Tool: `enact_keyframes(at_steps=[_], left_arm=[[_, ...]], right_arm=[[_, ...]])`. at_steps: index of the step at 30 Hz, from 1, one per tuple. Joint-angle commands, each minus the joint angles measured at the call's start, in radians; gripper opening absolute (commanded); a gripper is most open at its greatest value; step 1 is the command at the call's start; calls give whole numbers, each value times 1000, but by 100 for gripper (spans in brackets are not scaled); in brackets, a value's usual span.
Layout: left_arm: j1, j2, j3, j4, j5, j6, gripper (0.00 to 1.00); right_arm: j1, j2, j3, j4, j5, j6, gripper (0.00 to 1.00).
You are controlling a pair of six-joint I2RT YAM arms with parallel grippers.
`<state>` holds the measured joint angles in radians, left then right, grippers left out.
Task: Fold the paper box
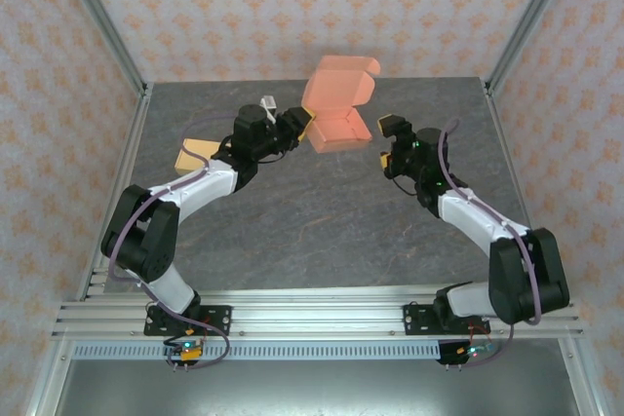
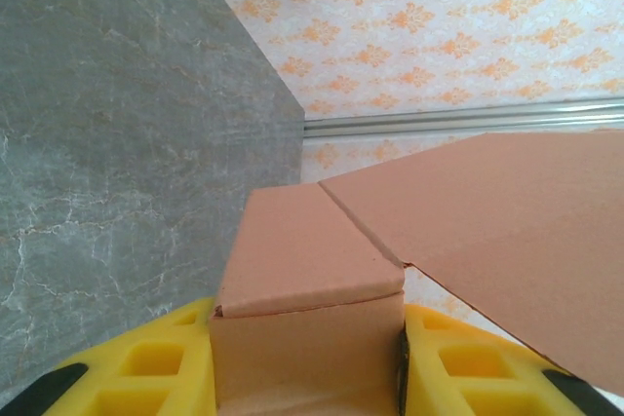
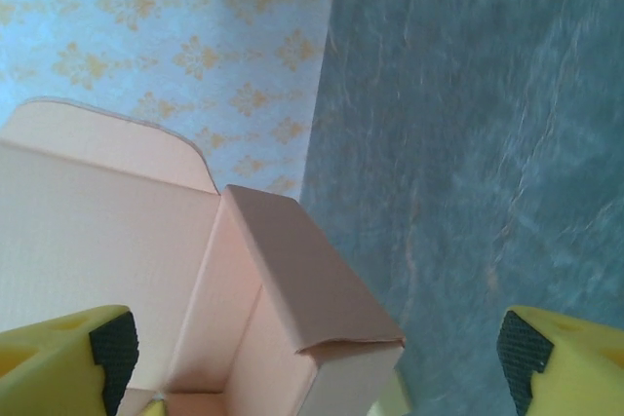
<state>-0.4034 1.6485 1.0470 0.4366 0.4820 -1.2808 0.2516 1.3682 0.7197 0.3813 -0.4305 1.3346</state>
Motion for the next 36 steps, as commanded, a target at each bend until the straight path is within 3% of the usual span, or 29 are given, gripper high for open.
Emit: enact_keyframes(at_steps=[1, 8, 16, 24, 32, 36], left_arm=[[-1, -32, -38, 91, -32, -88, 18], [-31, -49, -52, 137, -63, -165, 19], [-63, -30, -43, 184, -75, -219, 18], [-69, -13, -33, 177, -69, -206, 19], [-74, -7, -34, 187, -73, -204, 19], [-75, 6, -34, 189, -77, -187, 19]], right_arm=[[-3, 58, -35, 243, -61, 245, 96], [3, 198, -17, 540, -50, 449, 90], [11, 271, 44, 607, -40, 499, 80], [10, 310, 69, 618, -54, 423, 51], [12, 337, 83, 576, -100, 310, 42], [14, 309, 61, 498, -89, 136, 28]])
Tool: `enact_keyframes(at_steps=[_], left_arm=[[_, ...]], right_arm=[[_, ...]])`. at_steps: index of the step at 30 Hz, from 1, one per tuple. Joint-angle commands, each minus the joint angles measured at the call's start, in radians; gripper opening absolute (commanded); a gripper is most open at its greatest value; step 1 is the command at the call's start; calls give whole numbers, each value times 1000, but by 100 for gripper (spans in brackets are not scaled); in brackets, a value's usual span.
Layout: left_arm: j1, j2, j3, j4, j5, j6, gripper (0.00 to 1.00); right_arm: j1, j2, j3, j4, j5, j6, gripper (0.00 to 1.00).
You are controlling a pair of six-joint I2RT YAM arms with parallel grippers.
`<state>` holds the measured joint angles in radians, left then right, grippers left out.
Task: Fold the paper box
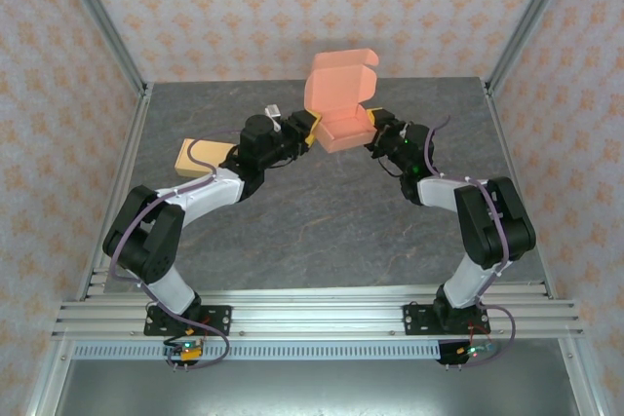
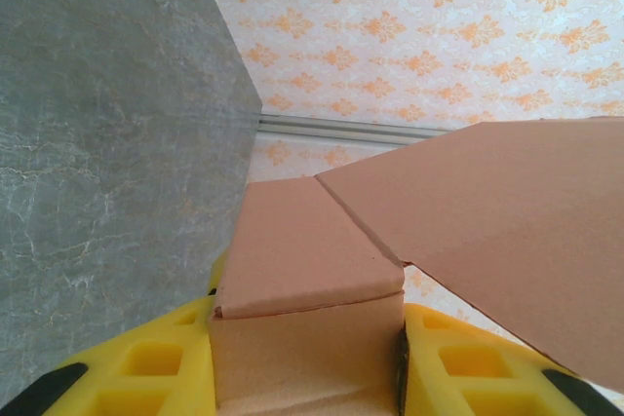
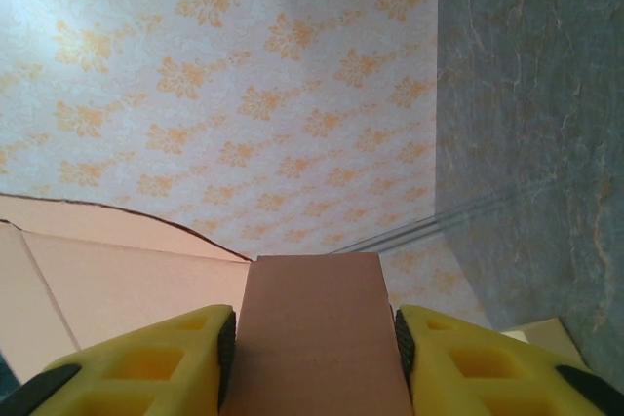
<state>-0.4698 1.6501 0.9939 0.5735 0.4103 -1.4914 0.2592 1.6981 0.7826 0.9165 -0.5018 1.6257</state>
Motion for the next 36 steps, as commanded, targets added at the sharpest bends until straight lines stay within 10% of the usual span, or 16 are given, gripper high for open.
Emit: enact_keyframes(at_steps=[1, 7, 11, 17, 26, 31, 36], left_arm=[[-7, 10, 20, 49, -3, 30, 19], [-5, 40, 35, -33, -4, 119, 20], [21, 132, -18, 94, -7, 64, 20], [31, 301, 27, 166, 118, 139, 21], [83, 354, 41, -60, 306, 473, 26], [118, 354, 85, -292, 293, 664, 63], [134, 289, 135, -476, 322, 836, 72]], right_arm=[[6, -25, -5, -57, -20, -185, 27], [-3, -49, -39, -168, -1, -335, 27], [-35, -66, -70, -229, 38, -394, 69], [-95, -145, -137, -296, 5, -529, 87], [-183, -236, -104, -596, -100, -1089, 80], [-188, -260, -46, -698, -64, -1224, 82], [-195, -277, -22, -681, -31, -1235, 87]])
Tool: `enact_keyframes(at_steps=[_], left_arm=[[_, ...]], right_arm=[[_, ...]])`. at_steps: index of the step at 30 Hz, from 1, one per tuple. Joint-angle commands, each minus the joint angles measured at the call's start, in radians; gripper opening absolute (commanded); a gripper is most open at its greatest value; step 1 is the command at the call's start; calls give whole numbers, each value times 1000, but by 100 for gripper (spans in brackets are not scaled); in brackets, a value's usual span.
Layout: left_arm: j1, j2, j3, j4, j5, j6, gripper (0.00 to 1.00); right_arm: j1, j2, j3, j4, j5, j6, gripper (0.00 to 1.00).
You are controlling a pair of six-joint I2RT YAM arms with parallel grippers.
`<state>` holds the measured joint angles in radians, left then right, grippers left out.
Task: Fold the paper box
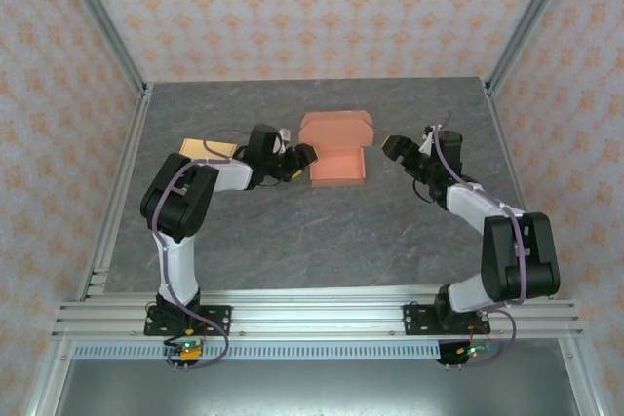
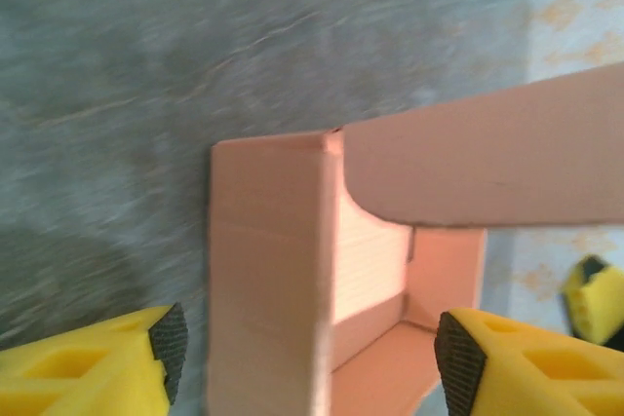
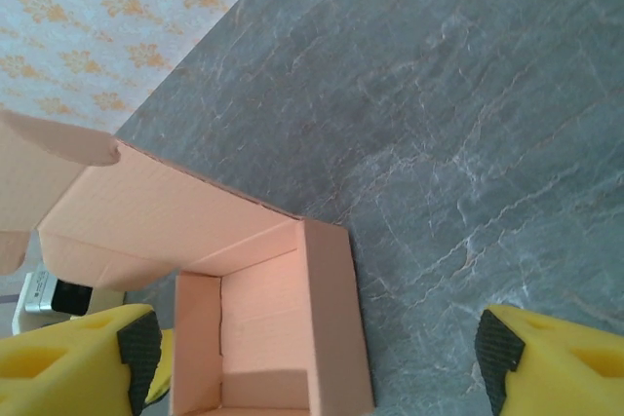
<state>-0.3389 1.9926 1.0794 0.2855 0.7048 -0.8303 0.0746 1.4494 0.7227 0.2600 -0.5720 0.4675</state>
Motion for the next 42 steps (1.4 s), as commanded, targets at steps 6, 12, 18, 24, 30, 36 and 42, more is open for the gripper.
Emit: enact_keyframes(at_steps=[6, 12, 18, 24, 30, 36, 42], left_arm=[[9, -248, 73, -457, -45, 365, 74], [8, -341, 194, -620, -226, 506, 77], [-28, -218, 393, -758, -295, 668, 72], [-66, -141, 447, -772, -322, 710, 68], [-78, -129, 453, -744, -351, 633, 45], [-80, -136, 464, -748, -446, 632, 49], [-82, -98, 525, -791, -515, 662, 57]], right_arm=[[-24, 6, 174, -140, -86, -124, 87], [-24, 151, 434, -398, -243, -182, 89], [-16, 277, 499, -397, -328, -305, 81], [13, 348, 552, -471, -351, -407, 72], [54, 402, 641, -538, -293, -451, 71], [70, 449, 708, -584, -274, -484, 64], [77, 459, 722, -596, -263, -487, 59]])
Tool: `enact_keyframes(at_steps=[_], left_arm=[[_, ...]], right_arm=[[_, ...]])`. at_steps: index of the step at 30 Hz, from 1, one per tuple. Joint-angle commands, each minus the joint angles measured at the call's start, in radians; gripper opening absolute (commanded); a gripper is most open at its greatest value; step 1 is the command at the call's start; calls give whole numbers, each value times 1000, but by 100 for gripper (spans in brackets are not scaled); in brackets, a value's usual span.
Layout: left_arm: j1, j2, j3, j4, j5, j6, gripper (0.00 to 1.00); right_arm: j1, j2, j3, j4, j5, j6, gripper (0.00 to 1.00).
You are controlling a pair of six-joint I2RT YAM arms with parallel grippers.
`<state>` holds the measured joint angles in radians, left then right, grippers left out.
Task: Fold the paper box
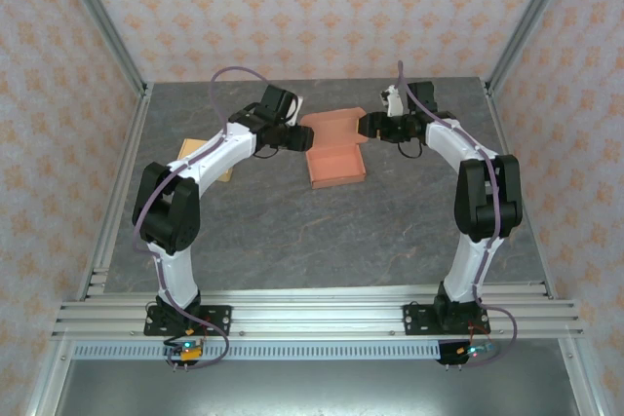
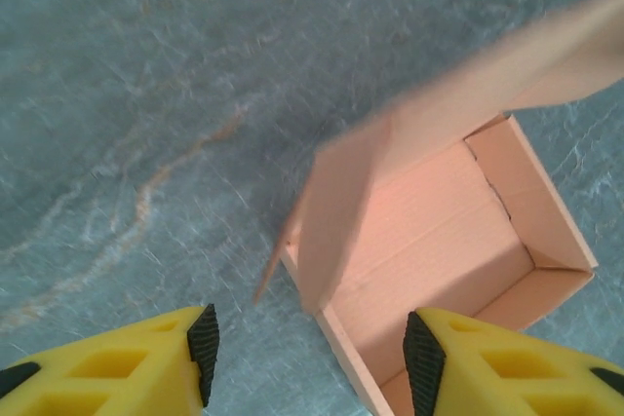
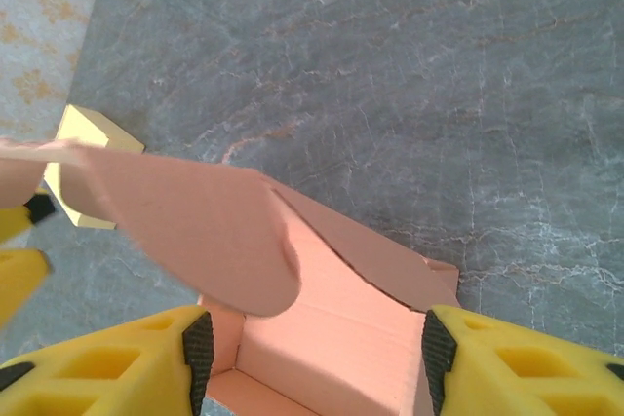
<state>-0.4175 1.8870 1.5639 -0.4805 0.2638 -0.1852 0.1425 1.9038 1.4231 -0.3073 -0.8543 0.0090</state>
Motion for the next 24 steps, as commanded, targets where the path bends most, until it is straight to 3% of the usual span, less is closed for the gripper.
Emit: enact_keyframes(at_steps=[1, 6, 8, 10, 13, 17, 22, 24], left_arm=[[-5, 9, 37, -20, -87, 20, 57], [-12, 61, 54, -10, -79, 33, 55], [-19, 75, 59, -9, -88, 36, 53], [-24, 84, 64, -2, -83, 36, 50], [-30, 90, 61, 6, -86, 44, 41], [-29, 95, 66, 13, -86, 48, 27], [-30, 107, 88, 9, -84, 59, 23], [-30, 120, 107, -4, -80, 62, 21]], right_arm=[[11, 5, 24, -29, 20, -27, 58], [19, -1, 22, -23, 33, -38, 56], [19, -8, 26, -32, 78, -45, 61], [19, -32, 10, -22, 146, -63, 71], [20, -49, -6, 0, 198, -109, 72], [21, -3, 40, -25, 144, -148, 69], [26, 33, 80, -10, 94, -138, 65], [31, 39, 94, -20, 89, -140, 57]])
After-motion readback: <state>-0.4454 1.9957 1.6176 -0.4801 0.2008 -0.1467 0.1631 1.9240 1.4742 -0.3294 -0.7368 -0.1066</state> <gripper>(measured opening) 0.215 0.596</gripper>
